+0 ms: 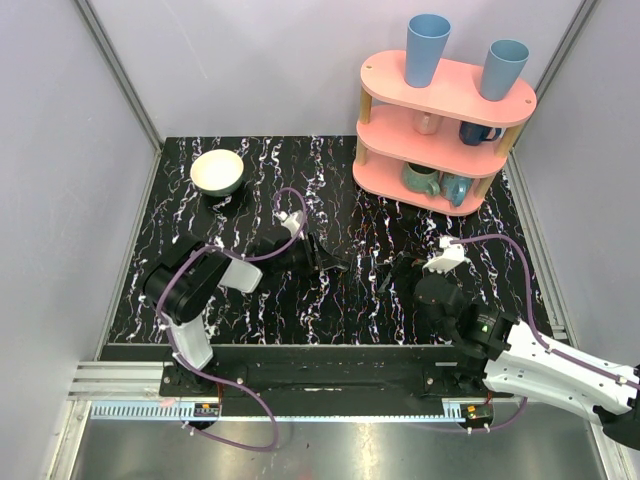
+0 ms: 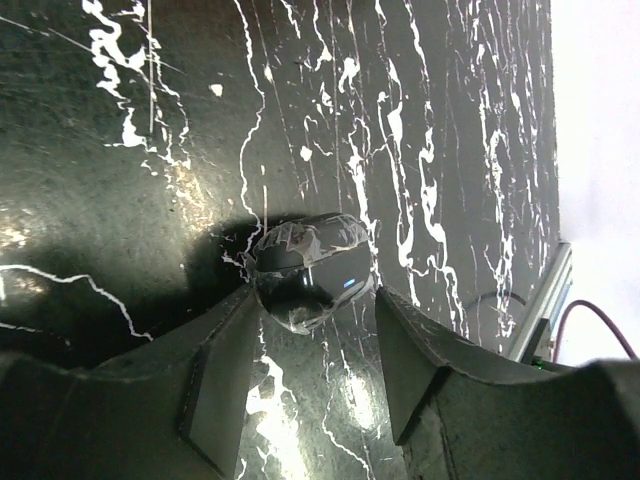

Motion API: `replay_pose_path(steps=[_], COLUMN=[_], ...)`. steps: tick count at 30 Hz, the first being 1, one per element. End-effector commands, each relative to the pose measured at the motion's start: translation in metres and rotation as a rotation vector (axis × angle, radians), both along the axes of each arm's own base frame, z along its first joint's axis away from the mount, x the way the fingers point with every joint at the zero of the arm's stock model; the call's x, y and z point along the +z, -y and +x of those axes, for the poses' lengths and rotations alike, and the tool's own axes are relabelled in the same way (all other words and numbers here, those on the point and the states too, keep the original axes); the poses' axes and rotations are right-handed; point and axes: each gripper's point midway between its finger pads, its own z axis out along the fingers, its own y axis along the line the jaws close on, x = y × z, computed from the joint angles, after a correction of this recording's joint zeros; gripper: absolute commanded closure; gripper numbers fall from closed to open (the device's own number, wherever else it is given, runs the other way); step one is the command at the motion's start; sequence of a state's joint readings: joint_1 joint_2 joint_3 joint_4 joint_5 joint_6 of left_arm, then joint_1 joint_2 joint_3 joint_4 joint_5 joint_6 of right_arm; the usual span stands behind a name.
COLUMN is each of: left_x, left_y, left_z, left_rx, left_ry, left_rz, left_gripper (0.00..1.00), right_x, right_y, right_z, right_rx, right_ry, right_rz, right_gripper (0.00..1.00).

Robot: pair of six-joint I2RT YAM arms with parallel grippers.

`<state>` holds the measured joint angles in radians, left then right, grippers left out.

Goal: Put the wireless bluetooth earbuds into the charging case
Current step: Place the charging case with the earbuds at the center of the board, then reset both arms

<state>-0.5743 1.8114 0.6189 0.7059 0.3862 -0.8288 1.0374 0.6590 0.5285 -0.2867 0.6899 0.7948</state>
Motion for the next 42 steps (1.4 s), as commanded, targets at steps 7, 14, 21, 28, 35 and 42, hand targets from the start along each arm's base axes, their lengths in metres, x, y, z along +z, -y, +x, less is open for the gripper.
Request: replay_pose_path(steps=[7, 14, 21, 28, 35, 42], left_x=[0.014, 0.066, 0.128, 0.202, 0.219, 0.231], left_y=[-0.019, -0.033, -0.050, -0.067, -0.092, -0.120], left_z=[0.005, 0.009, 0.009, -0.009, -0.027, -0.028], left_rx=[0.023, 0.057, 0.083, 0.039, 0.027, 0.145], left_ry=[0.095, 0.250, 0.396, 0.600, 0.621, 0.640], left_rz=[0.135, 0.149, 0.176, 0.063, 0.008, 0.072], left_gripper=[0.44, 0.42, 0.35, 0.01, 0.01, 0.01], right_x=[0.006, 0.003, 0.015, 0.025, 0.022, 0.010], right_y=[0.003, 0.003, -0.002, -0.009, 0.004, 0.046], right_z=[0.003, 0.002, -0.001, 0.001, 0.031, 0.079], right_rx=[-0.013, -0.014, 0.039, 0.210, 0.169, 0.034], right_ry=[0.023, 0.017, 0.034, 0.113, 0.027, -0.116], right_rz=[0.004, 0.009, -0.007, -0.281, -0.384, -0.260], right_gripper=[0.00, 0.00, 0.00, 0.00, 0.00, 0.00])
